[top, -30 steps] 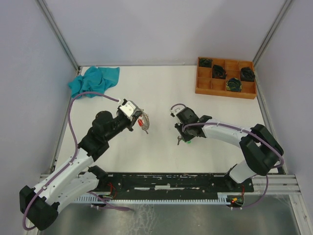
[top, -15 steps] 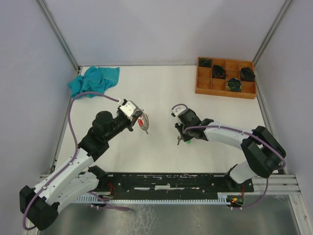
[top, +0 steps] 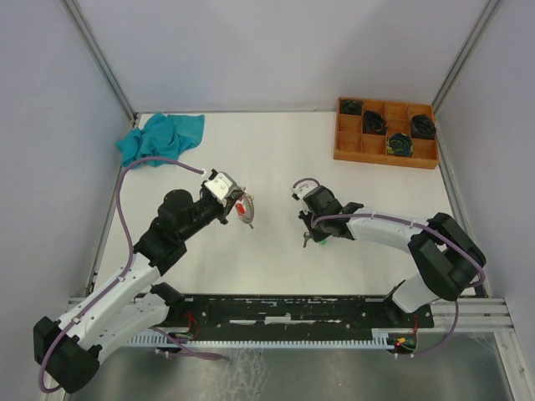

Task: Put the keys on the keyring

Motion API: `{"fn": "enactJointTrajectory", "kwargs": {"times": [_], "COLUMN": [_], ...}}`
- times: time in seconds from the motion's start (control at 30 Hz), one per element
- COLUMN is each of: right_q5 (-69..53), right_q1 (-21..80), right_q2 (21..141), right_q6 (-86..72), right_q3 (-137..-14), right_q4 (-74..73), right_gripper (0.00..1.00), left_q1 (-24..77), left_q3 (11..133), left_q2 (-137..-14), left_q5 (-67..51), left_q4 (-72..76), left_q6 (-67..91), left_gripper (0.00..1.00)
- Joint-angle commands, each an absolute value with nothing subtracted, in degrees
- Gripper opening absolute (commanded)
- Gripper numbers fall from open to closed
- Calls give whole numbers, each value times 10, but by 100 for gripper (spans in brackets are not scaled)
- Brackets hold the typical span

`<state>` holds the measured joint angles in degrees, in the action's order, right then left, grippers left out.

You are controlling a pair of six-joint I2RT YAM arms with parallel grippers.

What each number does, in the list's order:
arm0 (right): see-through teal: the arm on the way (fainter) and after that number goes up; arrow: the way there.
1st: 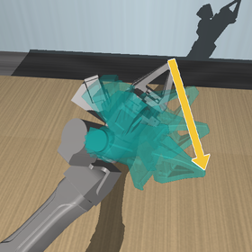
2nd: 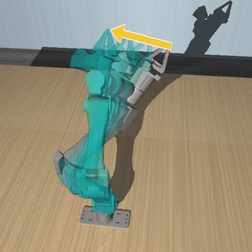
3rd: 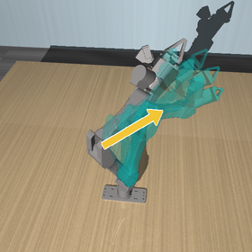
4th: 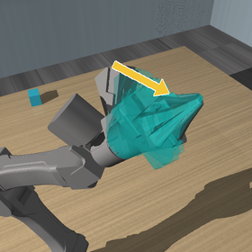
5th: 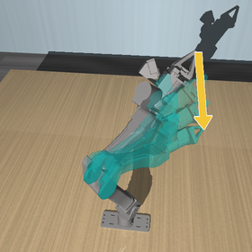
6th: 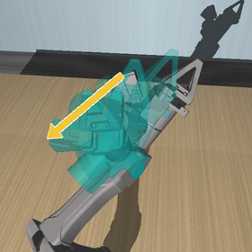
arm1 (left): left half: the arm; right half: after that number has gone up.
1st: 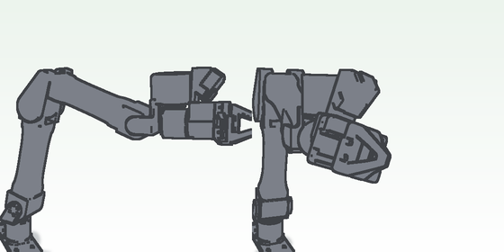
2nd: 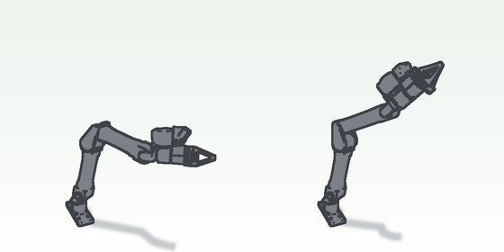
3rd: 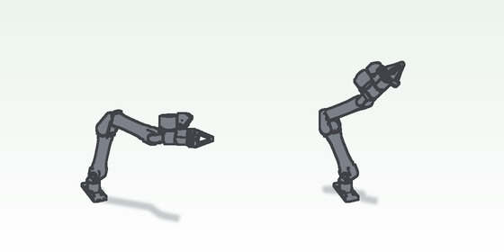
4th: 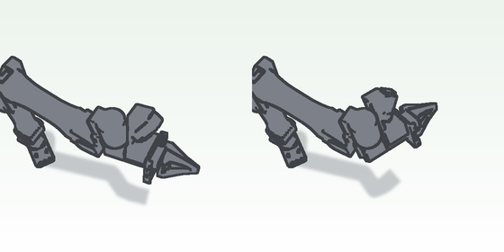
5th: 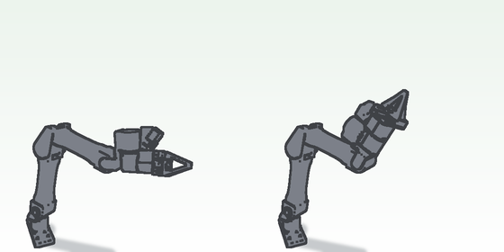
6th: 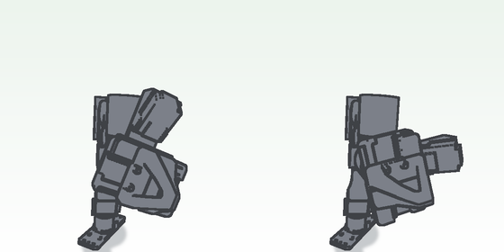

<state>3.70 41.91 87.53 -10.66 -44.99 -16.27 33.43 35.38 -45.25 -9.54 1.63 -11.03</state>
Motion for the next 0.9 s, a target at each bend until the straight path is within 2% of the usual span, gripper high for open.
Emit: {"fn": "enactJointTrajectory", "kwargs": {"times": [0.0, 0.3, 0.53, 0.87], "right_q5": [36, 36, 36, -18], "right_q1": [420, 419, 420, 420], "right_q2": [883, 887, 880, 801], "right_q6": [-105, -109, -107, -61], "right_q3": [-454, -453, -451, -498], "right_q4": [-143, -143, -141, -211], "right_gripper": [19, 15, 1, 1], "left_q1": [332, 332, 331, 332], "left_q3": [360, 359, 359, 361], "left_q2": [-445, -445, -445, -444], "left_q5": [-100, -102, -105, -139], "left_q4": [50, 50, 50, 52], "left_q6": [-123, -123, -123, -123], "left_gripper": [3, 3, 3, 3]}}
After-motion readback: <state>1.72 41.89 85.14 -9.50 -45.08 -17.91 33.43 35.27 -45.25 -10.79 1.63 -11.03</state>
